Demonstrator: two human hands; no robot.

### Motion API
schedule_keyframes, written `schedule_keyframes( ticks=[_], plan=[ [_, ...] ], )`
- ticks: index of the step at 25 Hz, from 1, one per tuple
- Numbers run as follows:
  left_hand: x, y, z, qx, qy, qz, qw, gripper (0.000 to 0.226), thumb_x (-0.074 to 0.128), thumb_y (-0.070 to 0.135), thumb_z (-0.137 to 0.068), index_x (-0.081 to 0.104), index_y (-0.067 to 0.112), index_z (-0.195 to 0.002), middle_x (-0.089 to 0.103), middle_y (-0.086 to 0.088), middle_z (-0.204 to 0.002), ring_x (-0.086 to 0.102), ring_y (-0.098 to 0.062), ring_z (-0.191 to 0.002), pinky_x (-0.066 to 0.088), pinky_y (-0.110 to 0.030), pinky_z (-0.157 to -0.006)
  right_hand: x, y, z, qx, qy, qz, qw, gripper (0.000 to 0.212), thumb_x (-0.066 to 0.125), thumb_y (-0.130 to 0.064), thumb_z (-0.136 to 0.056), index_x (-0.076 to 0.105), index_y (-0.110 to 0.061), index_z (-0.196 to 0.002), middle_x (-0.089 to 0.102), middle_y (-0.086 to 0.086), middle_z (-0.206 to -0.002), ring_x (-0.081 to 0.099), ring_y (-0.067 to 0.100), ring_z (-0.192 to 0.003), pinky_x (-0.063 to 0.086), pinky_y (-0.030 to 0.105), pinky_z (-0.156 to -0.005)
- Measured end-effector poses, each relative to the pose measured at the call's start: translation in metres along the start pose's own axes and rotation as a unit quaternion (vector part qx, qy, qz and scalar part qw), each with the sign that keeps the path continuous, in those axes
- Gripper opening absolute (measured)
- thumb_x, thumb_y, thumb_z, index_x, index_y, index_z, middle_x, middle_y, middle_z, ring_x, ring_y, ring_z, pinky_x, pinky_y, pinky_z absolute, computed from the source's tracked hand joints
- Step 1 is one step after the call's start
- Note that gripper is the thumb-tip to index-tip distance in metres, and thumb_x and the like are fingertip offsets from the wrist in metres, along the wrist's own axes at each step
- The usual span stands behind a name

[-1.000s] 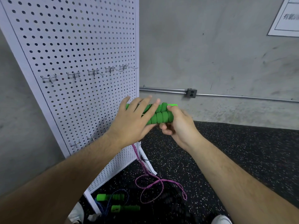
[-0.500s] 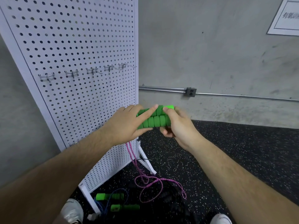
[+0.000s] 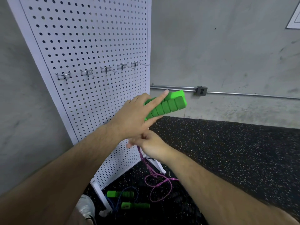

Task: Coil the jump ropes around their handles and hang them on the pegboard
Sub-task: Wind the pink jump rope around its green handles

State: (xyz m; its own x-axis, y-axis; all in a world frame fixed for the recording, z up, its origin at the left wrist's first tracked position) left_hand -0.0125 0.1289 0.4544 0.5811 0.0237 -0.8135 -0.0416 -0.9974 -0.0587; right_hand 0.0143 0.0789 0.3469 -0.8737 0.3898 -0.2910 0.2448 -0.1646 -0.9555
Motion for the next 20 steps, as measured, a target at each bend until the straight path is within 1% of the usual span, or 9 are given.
schedule_keyframes(
  ticks=[1,3,5,8,11,13,15,17,20],
  plan=[
    [-0.001,-0.004,0.002,-0.002,-0.005,-0.01,1.0,0.075,0.036,0.06,-0.097,-0.005,0.043,-0.158,0.049,-0.005,-0.113,0.037,-0.01,-0.091,0.05,-0.041,-0.081,-0.005,-0.001,-0.001,-0.004,0.004,0.0,1.0,0.01,0.059,-0.025,-0.1,0.067,-0.021,-0.103,0.07,-0.002,-0.082,0.07,0.016,-0.084,0.052,0.046,-0.099],
    [-0.003,-0.016,0.007,-0.002,-0.019,-0.025,0.999,0.074,0.035,0.062,-0.097,-0.001,0.043,-0.158,0.05,-0.004,-0.111,0.038,-0.01,-0.09,0.05,-0.041,-0.081,-0.03,-0.004,0.003,-0.001,0.023,0.025,0.999,0.017,0.058,-0.032,-0.101,0.071,-0.022,-0.095,0.057,-0.009,-0.064,0.057,0.014,-0.063,0.056,0.04,-0.072],
    [-0.005,-0.029,0.016,0.012,-0.04,-0.05,0.998,0.074,0.033,0.065,-0.097,0.002,0.043,-0.16,0.051,-0.003,-0.109,0.041,-0.011,-0.088,0.05,-0.041,-0.079,-0.061,-0.005,0.009,0.004,0.027,0.02,0.999,0.02,0.06,-0.036,-0.099,0.072,-0.02,-0.097,0.046,-0.01,-0.058,0.041,0.011,-0.053,0.04,0.028,-0.055],
    [-0.004,-0.038,0.028,0.055,-0.078,-0.095,0.991,0.074,0.031,0.066,-0.096,-0.002,0.045,-0.159,0.054,-0.004,-0.11,0.046,-0.013,-0.087,0.051,-0.04,-0.077,-0.102,-0.011,0.022,0.044,0.035,-0.012,0.998,0.02,0.059,-0.023,-0.099,0.068,-0.006,-0.099,0.039,-0.008,-0.06,0.03,0.009,-0.051,0.023,0.022,-0.05],
    [0.004,-0.027,0.032,0.106,-0.079,-0.138,0.982,0.074,0.036,0.063,-0.096,0.005,0.043,-0.16,0.054,-0.004,-0.107,0.039,-0.011,-0.085,0.047,-0.037,-0.075,-0.116,-0.014,0.028,0.073,0.035,-0.129,0.988,0.015,0.055,-0.025,-0.095,0.054,-0.017,-0.082,0.029,-0.007,-0.064,0.018,0.008,-0.053,0.01,0.022,-0.047],
    [0.009,-0.021,0.032,0.118,-0.067,-0.151,0.979,0.075,0.042,0.062,-0.095,0.011,0.042,-0.16,0.052,-0.004,-0.105,0.034,-0.01,-0.086,0.044,-0.037,-0.073,-0.118,-0.018,0.033,0.064,0.051,-0.08,0.993,0.022,0.067,-0.04,-0.089,0.063,-0.018,-0.086,0.034,-0.007,-0.064,0.025,0.009,-0.053,0.018,0.021,-0.045],
    [0.014,-0.018,0.031,0.12,-0.067,-0.16,0.978,0.075,0.041,0.063,-0.094,0.012,0.041,-0.16,0.052,-0.005,-0.104,0.04,-0.013,-0.084,0.047,-0.038,-0.072,-0.119,-0.023,0.043,0.063,0.085,0.035,0.994,0.045,0.076,-0.054,-0.081,0.073,-0.013,-0.097,0.047,-0.007,-0.063,0.036,0.011,-0.056,0.03,0.022,-0.05],
    [0.019,-0.016,0.03,0.113,-0.08,-0.168,0.976,0.075,0.034,0.066,-0.095,0.008,0.04,-0.161,0.051,-0.006,-0.104,0.046,-0.017,-0.084,0.048,-0.04,-0.071,-0.121,-0.024,0.047,0.06,0.129,0.054,0.988,0.057,0.078,-0.054,-0.078,0.071,-0.003,-0.103,0.047,-0.009,-0.054,0.037,0.01,-0.049,0.03,0.023,-0.049],
    [0.024,-0.013,0.03,0.104,-0.094,-0.183,0.973,0.077,0.023,0.07,-0.095,-0.003,0.039,-0.161,0.051,-0.009,-0.106,0.049,-0.021,-0.086,0.049,-0.041,-0.071,-0.124,-0.029,0.049,0.042,0.173,0.13,0.975,0.048,0.076,-0.053,-0.082,0.072,-0.007,-0.094,0.056,-0.011,-0.051,0.047,0.004,-0.045,0.035,0.02,-0.046]
  ],
)
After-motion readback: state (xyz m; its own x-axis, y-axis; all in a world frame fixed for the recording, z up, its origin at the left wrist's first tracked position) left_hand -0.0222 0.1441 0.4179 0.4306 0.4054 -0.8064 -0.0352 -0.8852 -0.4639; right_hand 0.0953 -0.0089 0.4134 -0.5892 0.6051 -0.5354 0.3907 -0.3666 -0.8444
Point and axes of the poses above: each hand's wrist, its own z-axis away from the middle knuckle, its own x-axis out of the palm, y = z × x, the point moved 7 cm from there along -z, towards the middle knuckle
